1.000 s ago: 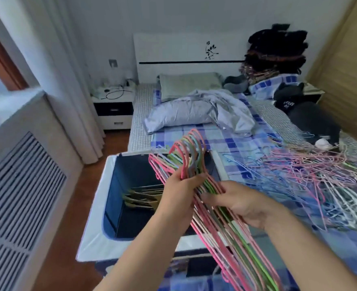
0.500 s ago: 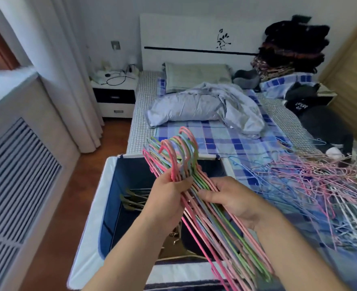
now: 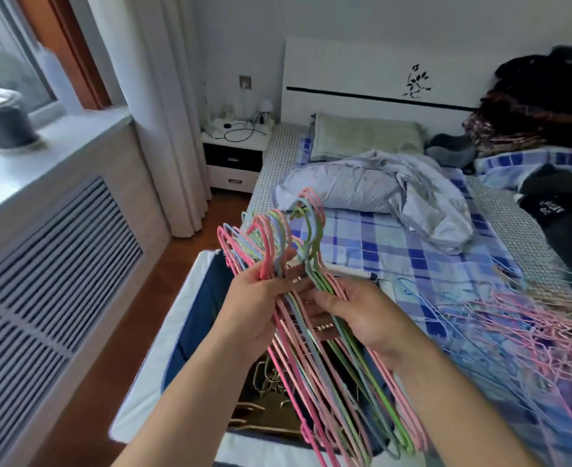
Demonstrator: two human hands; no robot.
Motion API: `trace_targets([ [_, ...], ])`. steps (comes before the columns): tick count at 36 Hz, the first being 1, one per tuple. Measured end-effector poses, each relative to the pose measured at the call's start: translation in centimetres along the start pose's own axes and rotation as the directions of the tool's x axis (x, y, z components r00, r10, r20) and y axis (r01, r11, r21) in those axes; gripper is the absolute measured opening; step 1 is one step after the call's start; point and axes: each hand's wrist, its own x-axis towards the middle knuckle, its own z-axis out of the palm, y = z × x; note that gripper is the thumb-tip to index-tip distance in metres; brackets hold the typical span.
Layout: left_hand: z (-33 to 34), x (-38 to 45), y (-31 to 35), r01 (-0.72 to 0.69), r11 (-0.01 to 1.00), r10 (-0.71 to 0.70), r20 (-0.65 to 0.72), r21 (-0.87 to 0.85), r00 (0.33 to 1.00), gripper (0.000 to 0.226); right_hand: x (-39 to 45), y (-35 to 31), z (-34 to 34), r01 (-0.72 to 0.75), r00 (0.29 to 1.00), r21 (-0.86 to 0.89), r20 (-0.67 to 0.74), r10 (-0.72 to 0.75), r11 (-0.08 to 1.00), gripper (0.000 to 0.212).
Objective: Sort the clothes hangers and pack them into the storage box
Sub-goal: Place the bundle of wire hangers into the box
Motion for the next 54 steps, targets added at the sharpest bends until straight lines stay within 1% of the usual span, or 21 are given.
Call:
trace_targets([
  [2,-0.1,-0.4,0.5,-0.022,0.999,0.021,-0.026,-0.029,0.999,0.044,0.3,0.0,-0.9,-0.042,0.999,0.060,0.000,0.042,0.997,0.016],
  [3,-0.2,-0.6,0.9,-0.039,0.998,0.038,-0.033,-0.043,0.999,0.041,0.5,0.0,-1.4,-0.053,0.999,0.053,-0.002,0.053,0.997,0.014],
  [6,-1.4,-1.1,2.5,-0.118,0.990,0.112,-0.083,-0.076,0.990,0.034,0.8,0.4,-3.2,-0.040,0.999,-0.048,0.007,0.040,0.998,0.014],
  [9,-3.7,-1.2,3.9,-0.168,0.982,0.156,-0.135,-0.082,0.978,0.030,1.1,0.7,-4.6,-0.040,0.997,-0.106,0.061,0.047,0.994,0.016],
  [11,-4.8,-1.6,4.4,-0.185,0.981,0.175,-0.157,-0.053,0.972,0.028,1.2,0.9,-5.0,-0.061,0.991,-0.095,0.114,0.072,0.994,0.016],
  [15,-6.1,-2.8,5.0,-0.214,0.976,0.217,-0.221,0.039,0.951,0.025,2.0,1.8,-4.5,-0.120,0.978,-0.135,0.156,0.141,0.984,0.020],
  [17,-6.6,-3.4,5.2,-0.225,0.968,0.246,-0.240,0.112,0.939,0.025,2.1,2.6,-3.7,-0.153,0.963,-0.203,0.191,0.192,0.967,0.023],
  [19,-7.5,-4.1,5.2,-0.211,0.958,0.261,-0.281,0.195,0.923,0.024,2.1,3.8,-2.7,-0.162,0.938,-0.318,0.244,0.245,0.934,0.023],
  [21,-8.4,-4.7,5.3,-0.187,0.949,0.263,-0.311,0.253,0.913,0.021,2.3,5.6,-1.5,-0.103,0.921,-0.488,0.282,0.267,0.867,0.024],
  [24,-9.4,-5.3,5.1,-0.153,0.936,0.264,-0.347,0.315,0.900,0.018,3.4,8.2,0.6,0.103,0.912,-0.744,0.336,0.236,0.660,0.027],
  [26,-9.8,-5.5,4.8,-0.135,0.928,0.271,-0.380,0.346,0.885,0.018,4.6,9.3,2.0,0.245,0.885,-0.820,0.407,0.226,0.518,0.029],
  [28,-10.3,-5.6,4.6,-0.112,0.929,0.258,-0.400,0.351,0.879,0.018,6.1,10.2,3.4,0.369,0.854,-0.841,0.475,0.213,0.397,0.025],
  [30,-10.9,-5.6,4.5,-0.089,0.941,0.227,-0.413,0.327,0.882,0.019,8.1,11.6,4.4,0.459,0.834,-0.839,0.520,0.185,0.292,0.019],
  [35,-12.7,-5.3,3.9,-0.021,0.943,0.169,-0.423,0.331,0.891,0.020,12.9,16.9,5.1,0.488,0.854,-0.867,0.498,0.149,0.098,0.006],
  [36,-13.0,-5.2,3.8,-0.005,0.943,0.156,-0.427,0.333,0.891,0.020,13.5,17.9,5.0,0.488,0.859,-0.870,0.494,0.139,0.073,0.008],
  [40,-14.3,-4.7,3.4,0.053,0.936,0.119,-0.455,0.349,0.882,0.019,14.9,21.8,3.4,0.537,0.839,-0.843,0.536,0.088,0.013,0.020],
  [43,-15.0,-4.1,3.2,0.070,0.929,0.115,-0.465,0.363,0.878,0.020,16.0,24.5,1.5,0.523,0.847,-0.852,0.522,0.106,0.019,0.029],
  [45,-15.2,-3.7,3.0,0.068,0.930,0.121,-0.476,0.361,0.871,0.020,16.8,26.0,0.3,0.482,0.865,-0.876,0.481,0.139,0.032,0.029],
  [48,-15.1,-3.2,2.3,0.054,0.925,0.145,-0.481,0.376,0.865,0.021,17.8,28.2,-1.4,0.395,0.907,-0.919,0.391,0.159,0.011,0.018],
  [49,-15.0,-3.2,2.2,0.041,0.924,0.155,-0.473,0.379,0.867,0.022,18.0,28.7,-1.7,0.359,0.920,-0.933,0.354,0.171,0.001,0.018],
  [54,-14.7,-3.4,1.5,0.019,0.943,0.143,-0.455,0.332,0.879,0.021,17.8,29.8,-0.1,0.198,0.944,-0.974,0.158,0.290,-0.112,0.045],
])
